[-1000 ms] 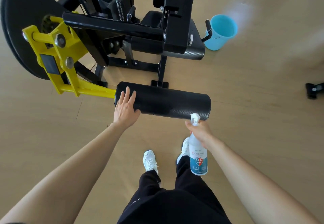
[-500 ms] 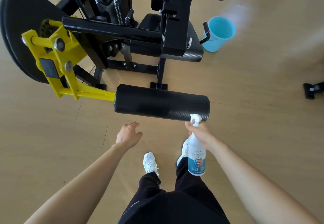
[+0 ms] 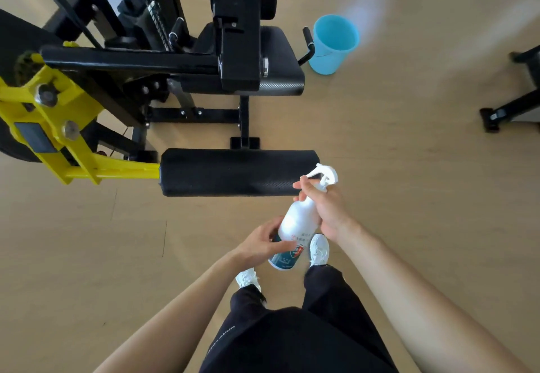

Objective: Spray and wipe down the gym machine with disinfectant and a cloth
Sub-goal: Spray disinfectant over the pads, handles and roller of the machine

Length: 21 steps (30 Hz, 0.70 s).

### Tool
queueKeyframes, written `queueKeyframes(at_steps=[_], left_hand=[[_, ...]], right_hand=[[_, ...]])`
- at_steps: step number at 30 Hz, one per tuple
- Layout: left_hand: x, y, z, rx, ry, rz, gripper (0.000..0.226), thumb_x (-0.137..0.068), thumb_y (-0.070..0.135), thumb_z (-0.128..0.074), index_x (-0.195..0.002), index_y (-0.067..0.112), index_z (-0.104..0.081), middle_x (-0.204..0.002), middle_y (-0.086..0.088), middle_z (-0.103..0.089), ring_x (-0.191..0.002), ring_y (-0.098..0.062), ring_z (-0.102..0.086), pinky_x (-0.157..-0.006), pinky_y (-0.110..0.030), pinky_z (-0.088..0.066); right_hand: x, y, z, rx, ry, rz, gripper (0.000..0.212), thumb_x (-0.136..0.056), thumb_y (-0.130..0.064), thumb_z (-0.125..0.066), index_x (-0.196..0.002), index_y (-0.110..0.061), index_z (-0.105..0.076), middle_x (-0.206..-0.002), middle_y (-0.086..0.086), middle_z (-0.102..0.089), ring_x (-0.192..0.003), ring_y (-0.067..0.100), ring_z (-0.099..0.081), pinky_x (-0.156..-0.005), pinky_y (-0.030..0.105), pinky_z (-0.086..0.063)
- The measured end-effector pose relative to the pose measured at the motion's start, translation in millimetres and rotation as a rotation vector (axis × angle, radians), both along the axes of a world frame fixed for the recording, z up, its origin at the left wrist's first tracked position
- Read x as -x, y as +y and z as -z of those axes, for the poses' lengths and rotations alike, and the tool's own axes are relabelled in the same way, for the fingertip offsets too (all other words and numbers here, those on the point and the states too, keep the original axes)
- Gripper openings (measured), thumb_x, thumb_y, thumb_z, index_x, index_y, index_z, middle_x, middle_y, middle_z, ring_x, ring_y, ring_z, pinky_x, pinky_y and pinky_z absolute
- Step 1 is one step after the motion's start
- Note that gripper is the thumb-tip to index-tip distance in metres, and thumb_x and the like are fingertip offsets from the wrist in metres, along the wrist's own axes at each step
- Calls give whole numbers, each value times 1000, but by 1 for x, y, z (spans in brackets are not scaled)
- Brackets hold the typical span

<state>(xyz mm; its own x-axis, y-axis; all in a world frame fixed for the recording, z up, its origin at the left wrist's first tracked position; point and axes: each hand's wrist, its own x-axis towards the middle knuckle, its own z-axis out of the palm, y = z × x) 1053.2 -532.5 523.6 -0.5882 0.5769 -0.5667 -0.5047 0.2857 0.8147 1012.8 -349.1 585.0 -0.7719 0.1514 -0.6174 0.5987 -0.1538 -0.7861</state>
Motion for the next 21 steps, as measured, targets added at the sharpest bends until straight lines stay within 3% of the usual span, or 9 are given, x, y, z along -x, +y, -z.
queueKeyframes(at_steps=[3, 6, 8, 12, 16, 21], left_hand=[[9, 32, -2, 125, 108, 55, 36, -88, 32, -81, -117, 39, -60, -111, 14, -71, -97, 1, -70, -84, -23, -60], [19, 74, -1, 298, 194, 109, 67, -71, 59, -83, -127, 40, -52, -115, 20, -64, -103, -2, -67, -88, -26, -61], [25, 107, 0, 433, 285, 122, 85, -56, 75, -78, -129, 42, -48, -114, 24, -60, -104, -3, -64, -89, -27, -59], [42, 185, -6, 552, 399, 160, 76, -55, 74, -79, -119, 44, -54, -108, 21, -57, -99, -5, -59, -86, -29, -57], [68, 261, -11, 523, 356, 210, 65, -64, 61, -85, -114, 35, -55, -109, 11, -58, -95, -5, -58, -85, -32, -57], [112, 322, -21, 255, 81, 147, 59, -70, 61, -79, -117, 29, -64, -109, -1, -72, -100, -21, -71, -94, -47, -59]], right_hand=[[0, 35, 8, -27, 6, 124, 29, -94, -35, -74, -91, -7, -67, -71, 2, -69, -78, 24, -69, -74, 31, -58], [1, 80, 21, 13, -101, 211, 38, -89, -50, -76, -78, -16, -64, -81, 6, -72, -76, 18, -69, -74, 31, -54], [2, 112, 27, 57, -161, 278, 44, -82, -57, -79, -80, -16, -62, -89, 9, -73, -78, 19, -71, -73, 31, -56], [13, 183, 31, 108, -203, 443, 37, -90, -44, -78, -80, -14, -56, -92, 14, -67, -62, 15, -71, -58, 25, -57], [31, 259, 29, 125, -210, 463, 47, -79, -56, -78, -78, -15, -58, -85, 8, -76, -74, 20, -73, -93, 47, -57], [65, 346, 14, 241, -151, 526, 41, -91, -46, -75, -79, -13, -54, -61, 0, -69, -81, 24, -75, -85, 44, -57]])
